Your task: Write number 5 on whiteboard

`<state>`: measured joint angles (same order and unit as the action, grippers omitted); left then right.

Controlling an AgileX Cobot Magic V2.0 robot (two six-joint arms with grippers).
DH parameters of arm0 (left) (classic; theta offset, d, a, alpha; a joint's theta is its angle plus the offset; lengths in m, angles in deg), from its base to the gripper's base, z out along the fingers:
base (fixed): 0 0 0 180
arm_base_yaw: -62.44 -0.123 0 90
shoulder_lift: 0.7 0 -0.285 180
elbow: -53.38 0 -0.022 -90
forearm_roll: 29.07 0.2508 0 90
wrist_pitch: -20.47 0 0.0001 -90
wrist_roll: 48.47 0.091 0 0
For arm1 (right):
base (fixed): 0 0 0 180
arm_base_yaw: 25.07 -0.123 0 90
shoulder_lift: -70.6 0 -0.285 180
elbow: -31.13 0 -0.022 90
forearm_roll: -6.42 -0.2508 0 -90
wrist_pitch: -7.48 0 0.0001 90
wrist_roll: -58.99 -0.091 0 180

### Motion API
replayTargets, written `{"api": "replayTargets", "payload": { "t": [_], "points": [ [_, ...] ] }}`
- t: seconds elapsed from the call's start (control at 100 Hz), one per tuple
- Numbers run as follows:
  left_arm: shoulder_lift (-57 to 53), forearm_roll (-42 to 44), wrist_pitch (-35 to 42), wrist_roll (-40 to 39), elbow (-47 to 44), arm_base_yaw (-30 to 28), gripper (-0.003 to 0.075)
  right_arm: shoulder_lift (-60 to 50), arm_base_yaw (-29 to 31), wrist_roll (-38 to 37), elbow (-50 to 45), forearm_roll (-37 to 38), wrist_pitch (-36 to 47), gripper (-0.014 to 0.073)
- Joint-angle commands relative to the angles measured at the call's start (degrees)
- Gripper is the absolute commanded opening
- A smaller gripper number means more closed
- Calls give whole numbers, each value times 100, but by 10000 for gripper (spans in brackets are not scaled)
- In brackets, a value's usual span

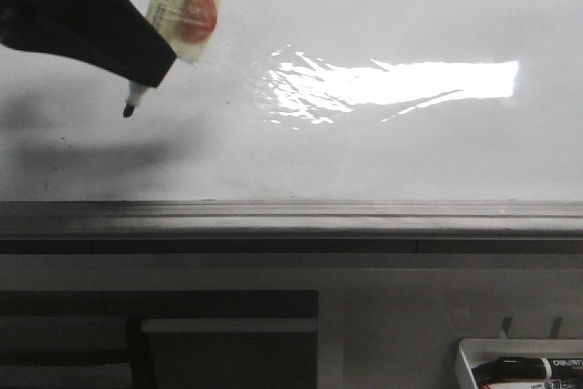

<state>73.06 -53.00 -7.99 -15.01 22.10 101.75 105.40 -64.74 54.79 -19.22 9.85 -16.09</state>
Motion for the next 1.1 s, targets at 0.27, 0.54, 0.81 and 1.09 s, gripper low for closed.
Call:
{"api": "replayTargets", "payload": {
  "t": [0.27, 0.54, 0.81, 1.09],
  "points": [
    [-68, 588, -1295, 1679, 473, 960, -20, 1805, -1730, 330, 965, 190, 392, 388],
    [-68, 894, -1026, 1679, 473, 1387, -20, 2054, -1949, 330, 979, 178, 1494, 387],
    [-68, 894, -426, 1701, 473, 1583, -20, 2070, -2202, 319, 979, 160, 1560, 387],
    [-68, 777, -388, 1931, 473, 1583, -20, 2651, -2202, 319, 979, 160, 1991, 387]
  ]
}}
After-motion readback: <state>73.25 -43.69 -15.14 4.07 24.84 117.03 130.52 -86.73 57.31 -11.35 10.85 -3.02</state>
